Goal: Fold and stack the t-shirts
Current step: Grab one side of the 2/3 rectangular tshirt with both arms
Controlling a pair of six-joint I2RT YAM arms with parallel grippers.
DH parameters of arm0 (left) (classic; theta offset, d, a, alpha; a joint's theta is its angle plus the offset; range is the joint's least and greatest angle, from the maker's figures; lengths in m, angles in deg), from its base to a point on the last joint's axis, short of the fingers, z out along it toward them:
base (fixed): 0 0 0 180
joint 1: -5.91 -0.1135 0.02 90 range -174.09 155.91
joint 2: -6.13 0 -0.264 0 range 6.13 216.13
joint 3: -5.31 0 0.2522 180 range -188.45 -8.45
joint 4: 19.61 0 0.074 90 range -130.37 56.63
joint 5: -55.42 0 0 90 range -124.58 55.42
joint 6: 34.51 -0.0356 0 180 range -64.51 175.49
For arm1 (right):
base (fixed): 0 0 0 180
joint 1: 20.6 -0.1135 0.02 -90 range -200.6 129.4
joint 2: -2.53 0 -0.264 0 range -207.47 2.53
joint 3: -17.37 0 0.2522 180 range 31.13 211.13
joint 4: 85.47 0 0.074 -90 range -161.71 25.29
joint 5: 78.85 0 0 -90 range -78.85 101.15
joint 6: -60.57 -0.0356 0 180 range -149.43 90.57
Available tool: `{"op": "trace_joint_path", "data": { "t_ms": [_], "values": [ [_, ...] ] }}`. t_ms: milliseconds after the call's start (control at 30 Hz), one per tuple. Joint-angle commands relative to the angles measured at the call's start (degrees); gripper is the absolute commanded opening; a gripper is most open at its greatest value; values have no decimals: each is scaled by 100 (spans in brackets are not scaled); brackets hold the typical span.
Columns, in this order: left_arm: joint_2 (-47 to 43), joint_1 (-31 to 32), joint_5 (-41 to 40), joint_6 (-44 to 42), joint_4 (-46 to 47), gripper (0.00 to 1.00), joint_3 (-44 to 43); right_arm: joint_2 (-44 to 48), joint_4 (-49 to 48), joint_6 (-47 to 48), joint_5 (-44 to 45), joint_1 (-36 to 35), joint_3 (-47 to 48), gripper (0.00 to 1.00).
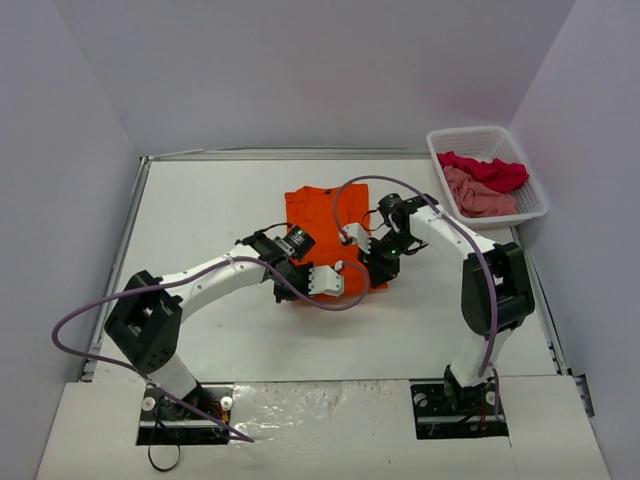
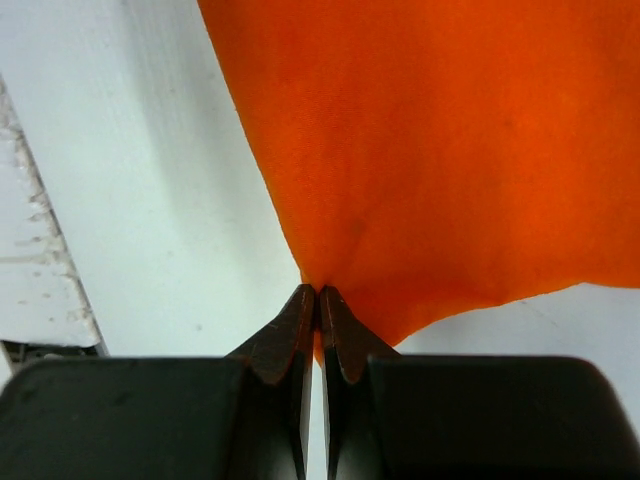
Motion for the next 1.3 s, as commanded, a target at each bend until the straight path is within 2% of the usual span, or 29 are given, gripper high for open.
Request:
{"op": "trace_joint_path", "data": {
  "t_ms": [0, 167, 400, 600, 1267],
  "values": [
    [-323, 119, 507, -282, -668, 2, -274, 356, 748, 189, -156, -168, -28, 0],
    [-402, 286, 684, -528, -1081, 2, -266, 435, 1012, 250, -199, -265, -28, 0],
    [-543, 330, 684, -476, -994, 2, -72, 611, 1161, 303, -375, -309, -28, 0],
    [-517, 128, 429, -458, -1003, 2, -458, 435, 1162, 259, -252, -265, 270, 0],
    [-297, -452, -722, -300, -238, 2, -1206, -734, 1118, -75, -173, 192, 2423, 0]
  ]
}}
